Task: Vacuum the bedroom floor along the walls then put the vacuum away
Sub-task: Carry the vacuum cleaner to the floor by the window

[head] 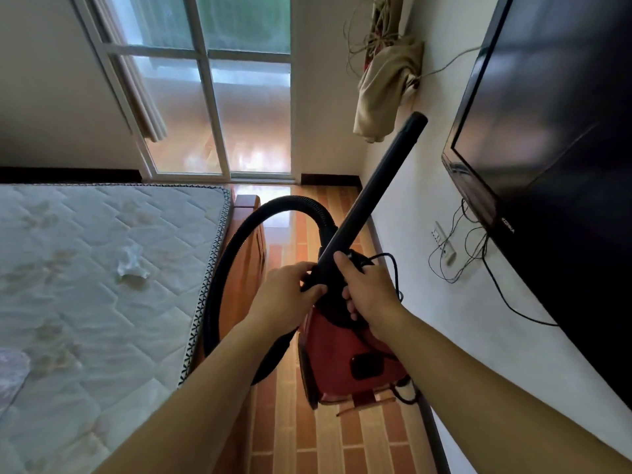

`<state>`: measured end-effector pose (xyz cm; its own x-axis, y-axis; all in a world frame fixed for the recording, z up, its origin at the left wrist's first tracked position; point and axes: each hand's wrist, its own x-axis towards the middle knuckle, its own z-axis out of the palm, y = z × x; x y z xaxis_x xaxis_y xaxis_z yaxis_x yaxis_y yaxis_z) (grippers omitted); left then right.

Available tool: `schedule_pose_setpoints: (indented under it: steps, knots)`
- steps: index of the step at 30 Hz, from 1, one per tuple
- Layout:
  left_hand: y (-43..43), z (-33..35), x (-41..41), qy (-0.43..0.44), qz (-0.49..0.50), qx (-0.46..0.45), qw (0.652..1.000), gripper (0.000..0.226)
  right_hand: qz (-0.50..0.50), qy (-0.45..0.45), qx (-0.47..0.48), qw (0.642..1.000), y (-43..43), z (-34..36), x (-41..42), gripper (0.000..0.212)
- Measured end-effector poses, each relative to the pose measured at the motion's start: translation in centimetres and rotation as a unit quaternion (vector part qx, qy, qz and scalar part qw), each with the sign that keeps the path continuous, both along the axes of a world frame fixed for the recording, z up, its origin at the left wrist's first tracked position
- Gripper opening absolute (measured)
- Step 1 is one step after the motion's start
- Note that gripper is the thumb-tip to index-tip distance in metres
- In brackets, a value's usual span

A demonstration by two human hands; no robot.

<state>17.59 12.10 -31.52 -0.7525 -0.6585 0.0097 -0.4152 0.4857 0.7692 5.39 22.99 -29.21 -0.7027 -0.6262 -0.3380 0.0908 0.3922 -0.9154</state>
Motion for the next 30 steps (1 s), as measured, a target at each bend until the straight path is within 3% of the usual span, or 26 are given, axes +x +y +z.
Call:
schedule_pose_setpoints:
  steps: [20, 30]
  knots:
    - [-19.8, -1.3, -21.7, -0.001, 0.093, 0.017, 0.995, 0.035, 0.074, 0.049, 0.013, 0.996, -22.2, -1.7, -23.1, 0.056]
    - [-35.4, -4.1, -30.7, -0.024, 0.087, 0.030, 0.996, 0.034, 0.079, 0.039, 0.046, 0.995, -38.0, -4.0, -31.9, 0.056]
